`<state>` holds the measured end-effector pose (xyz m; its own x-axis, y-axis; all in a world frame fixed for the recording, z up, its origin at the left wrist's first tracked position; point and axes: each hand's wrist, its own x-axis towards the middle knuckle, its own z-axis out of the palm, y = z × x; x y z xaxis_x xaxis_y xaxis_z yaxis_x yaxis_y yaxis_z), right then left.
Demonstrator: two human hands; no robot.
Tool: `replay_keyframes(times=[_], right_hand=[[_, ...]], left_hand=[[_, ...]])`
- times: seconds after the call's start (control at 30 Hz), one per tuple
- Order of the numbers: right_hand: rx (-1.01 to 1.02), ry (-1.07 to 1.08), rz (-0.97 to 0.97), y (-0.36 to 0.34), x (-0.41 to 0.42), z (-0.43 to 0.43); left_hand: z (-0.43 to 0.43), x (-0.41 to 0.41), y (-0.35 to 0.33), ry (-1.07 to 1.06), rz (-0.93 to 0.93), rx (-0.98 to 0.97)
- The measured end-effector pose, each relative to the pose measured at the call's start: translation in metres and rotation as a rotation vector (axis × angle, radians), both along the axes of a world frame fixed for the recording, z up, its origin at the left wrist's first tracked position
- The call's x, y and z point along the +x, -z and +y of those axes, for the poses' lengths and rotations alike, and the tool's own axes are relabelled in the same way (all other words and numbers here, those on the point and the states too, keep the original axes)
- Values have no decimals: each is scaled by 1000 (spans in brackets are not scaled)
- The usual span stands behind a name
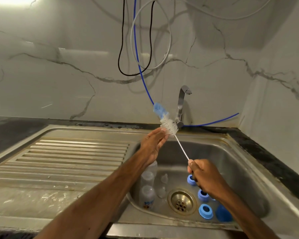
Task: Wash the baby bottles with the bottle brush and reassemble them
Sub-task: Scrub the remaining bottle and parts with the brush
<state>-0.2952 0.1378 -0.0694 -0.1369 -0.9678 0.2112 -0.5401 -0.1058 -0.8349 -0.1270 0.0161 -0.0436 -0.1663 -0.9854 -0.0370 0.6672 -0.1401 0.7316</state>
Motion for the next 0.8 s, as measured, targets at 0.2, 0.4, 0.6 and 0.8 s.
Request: replay_keyframes(times=[0.2, 0.4, 0.6, 0.8], right_hand=[[-25, 41, -2, -4, -1, -2], [10, -11, 8, -3, 0, 4], [-33, 67, -48, -10, 0, -2], [48, -32, 47, -5, 0, 6]], left_hand=[[12, -7, 0, 161, -81, -57], [1, 3, -5, -53, -8, -23], [14, -11, -7, 174, -70, -91], [-1, 5, 2, -56, -29, 32]])
